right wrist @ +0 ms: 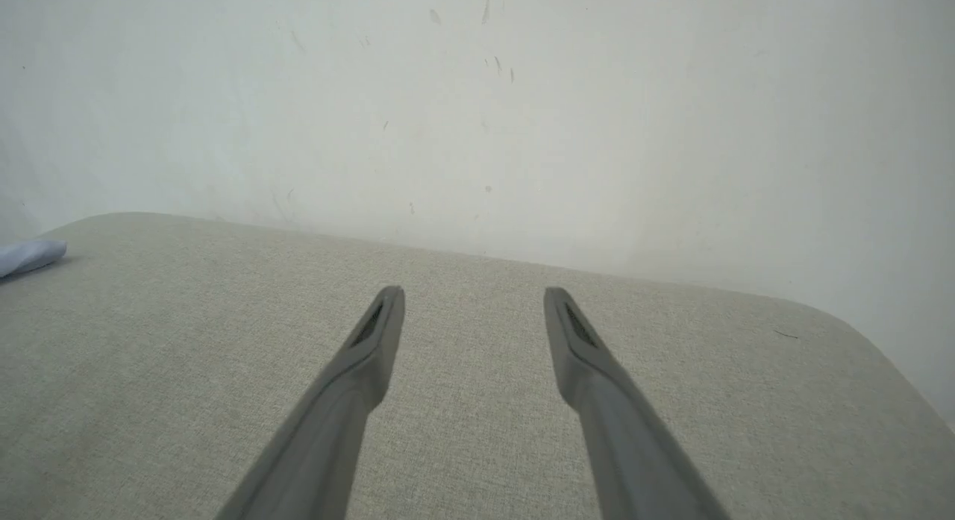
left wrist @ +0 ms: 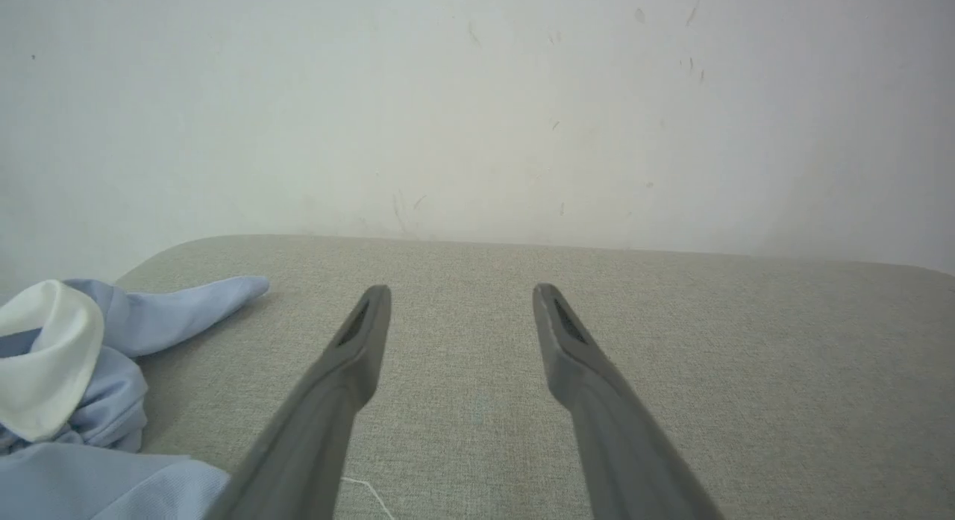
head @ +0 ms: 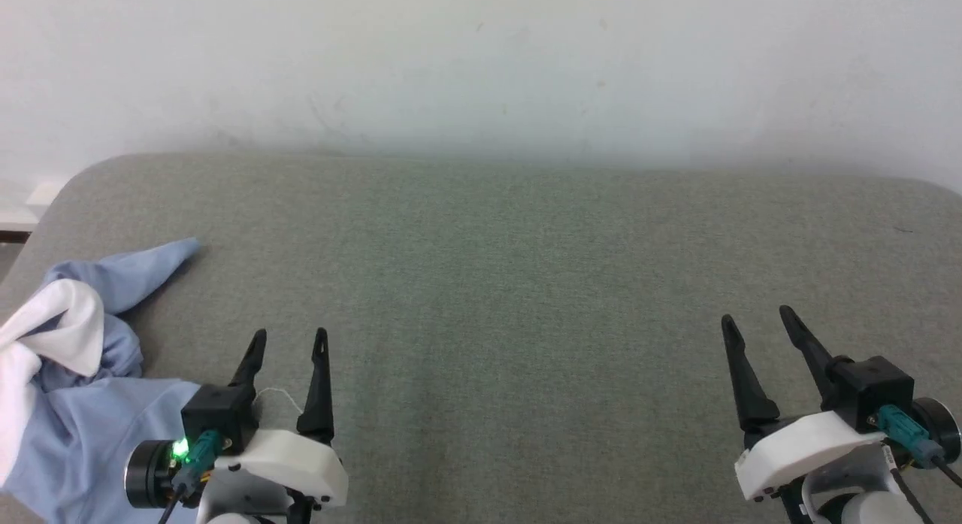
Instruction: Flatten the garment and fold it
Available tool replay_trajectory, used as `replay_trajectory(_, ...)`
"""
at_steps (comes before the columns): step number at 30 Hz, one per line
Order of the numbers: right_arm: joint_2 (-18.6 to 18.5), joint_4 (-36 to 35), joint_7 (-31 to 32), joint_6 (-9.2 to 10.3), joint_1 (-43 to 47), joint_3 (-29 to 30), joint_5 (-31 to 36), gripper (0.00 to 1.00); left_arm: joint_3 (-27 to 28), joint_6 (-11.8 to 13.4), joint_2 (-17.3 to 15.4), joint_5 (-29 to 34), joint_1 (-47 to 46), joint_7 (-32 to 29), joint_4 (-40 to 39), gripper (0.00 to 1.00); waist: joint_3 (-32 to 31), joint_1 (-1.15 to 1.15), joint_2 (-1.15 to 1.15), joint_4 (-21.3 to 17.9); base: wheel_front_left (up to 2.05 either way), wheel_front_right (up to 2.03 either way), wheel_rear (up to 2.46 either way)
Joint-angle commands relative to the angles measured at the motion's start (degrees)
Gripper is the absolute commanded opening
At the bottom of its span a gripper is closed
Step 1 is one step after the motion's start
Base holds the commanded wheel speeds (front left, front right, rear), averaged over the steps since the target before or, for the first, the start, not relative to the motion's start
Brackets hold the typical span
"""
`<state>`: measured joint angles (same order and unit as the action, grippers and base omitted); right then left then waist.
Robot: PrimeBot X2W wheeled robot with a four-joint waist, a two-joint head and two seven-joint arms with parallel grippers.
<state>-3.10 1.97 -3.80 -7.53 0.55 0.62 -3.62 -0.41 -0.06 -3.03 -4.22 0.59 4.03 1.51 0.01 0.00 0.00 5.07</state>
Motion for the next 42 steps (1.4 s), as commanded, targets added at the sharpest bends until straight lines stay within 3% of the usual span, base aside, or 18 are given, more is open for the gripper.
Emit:
replay_trajectory(1, 0.1, 0.3, -0.7, 0.01, 0.1, 0.1, -0.5, 1.00, 0.2, -0.4, 0.0, -0.9, -0.9, 0.5, 0.3, 1.00, 0.0, 0.00, 0.00, 1.3, 0.00, 0.00, 0.00)
replay_trajectory(42, 0.1, -3.4, -1.7, 0.03, 0.3, -2.0, -1.9, 1.00, 4.6, 0.7, 0.1, -8.5, -1.4, 5.5, 1.5, 1.00, 2.1, 0.00, 0.00, 19.7, 0.00, 0.00, 0.00)
